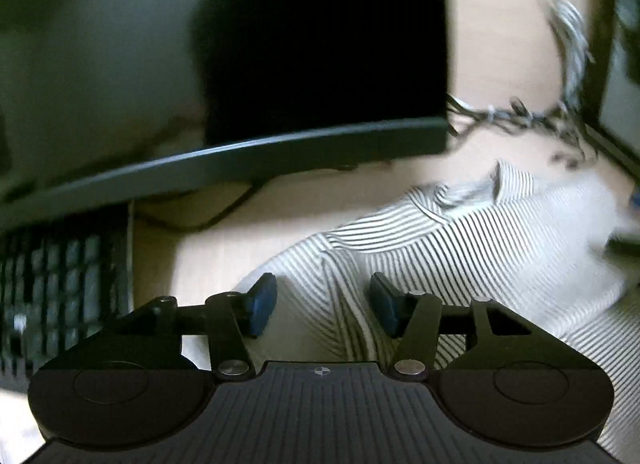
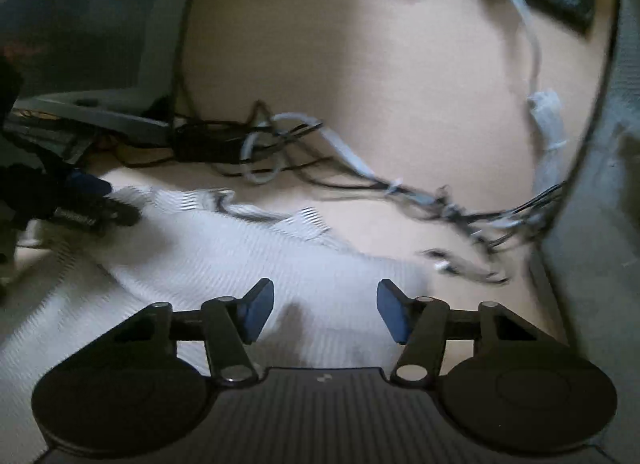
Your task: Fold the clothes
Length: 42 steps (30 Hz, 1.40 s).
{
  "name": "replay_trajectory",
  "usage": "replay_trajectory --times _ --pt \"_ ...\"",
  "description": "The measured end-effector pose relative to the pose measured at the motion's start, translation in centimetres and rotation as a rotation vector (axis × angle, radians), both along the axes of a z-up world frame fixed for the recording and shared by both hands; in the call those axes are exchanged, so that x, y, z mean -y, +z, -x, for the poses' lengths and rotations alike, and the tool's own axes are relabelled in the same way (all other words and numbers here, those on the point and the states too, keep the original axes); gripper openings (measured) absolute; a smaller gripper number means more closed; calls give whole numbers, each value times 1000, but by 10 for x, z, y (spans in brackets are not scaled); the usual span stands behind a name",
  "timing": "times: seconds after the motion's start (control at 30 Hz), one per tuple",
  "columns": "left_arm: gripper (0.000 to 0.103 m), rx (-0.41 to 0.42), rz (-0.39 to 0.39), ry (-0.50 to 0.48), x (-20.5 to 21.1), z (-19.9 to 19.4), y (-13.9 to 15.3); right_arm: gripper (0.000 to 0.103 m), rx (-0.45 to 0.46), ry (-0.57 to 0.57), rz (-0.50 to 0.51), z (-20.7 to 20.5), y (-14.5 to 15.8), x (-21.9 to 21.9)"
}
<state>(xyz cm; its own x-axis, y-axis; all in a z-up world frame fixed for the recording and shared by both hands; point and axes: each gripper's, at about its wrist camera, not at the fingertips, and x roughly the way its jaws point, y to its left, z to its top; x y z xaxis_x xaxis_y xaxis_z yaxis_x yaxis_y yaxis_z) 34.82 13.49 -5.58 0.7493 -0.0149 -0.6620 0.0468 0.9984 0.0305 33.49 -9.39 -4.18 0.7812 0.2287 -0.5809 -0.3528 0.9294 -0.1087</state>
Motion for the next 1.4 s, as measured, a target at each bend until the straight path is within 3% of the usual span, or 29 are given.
replay_trajectory --times 0.1,0.23,0.33,0.4,0.43,0.53,0.7,0.77,0.83,0.93,1.0,1.03,1.07,1.17,1.3,1.4 --pt "75 10 79 37 -17 19 15 58 -140 31 -52 -8 -18 -1" --pt "84 7 191 131 -45 52 28 59 -144 19 -82 -9 -21 4" --pt "87 27 241 289 -85 90 31 60 -153 0 -72 -8 -18 2" --pt "89 35 261 404 -113 116 31 69 -160 -18 -84 0 -9 -2" --pt "89 27 263 453 -128 128 28 80 -167 -5 -119 7 -3 -5" --pt "88 -3 272 564 -168 155 19 99 -235 60 -248 28 10 -8" --pt "88 -22 291 606 -197 163 6 103 -447 16 -402 36 -8 -23" --pt "88 -34 286 601 -196 156 2 103 -438 -39 -377 38 -14 -34" --pt "86 -47 281 595 -196 149 -1 103 -415 -57 -287 41 -16 -51" --pt "74 -68 261 580 -194 143 -5 103 -371 -45 -98 46 -23 -78" --pt "39 -55 260 536 -190 142 1 103 -339 -40 -3 52 -28 -92" --pt "31 -47 261 513 -188 141 5 103 -333 -42 12 53 -28 -93" --pt "12 -40 261 489 -186 141 8 103 -340 -43 2 50 -28 -91" --pt "5 -18 262 419 -180 140 19 103 -358 -48 -33 46 -25 -84" --pt "5 61 291 283 -152 131 56 103 -317 -97 -205 55 -11 -57" --pt "5 115 307 137 -107 111 82 103 -197 -143 -257 64 9 -37"
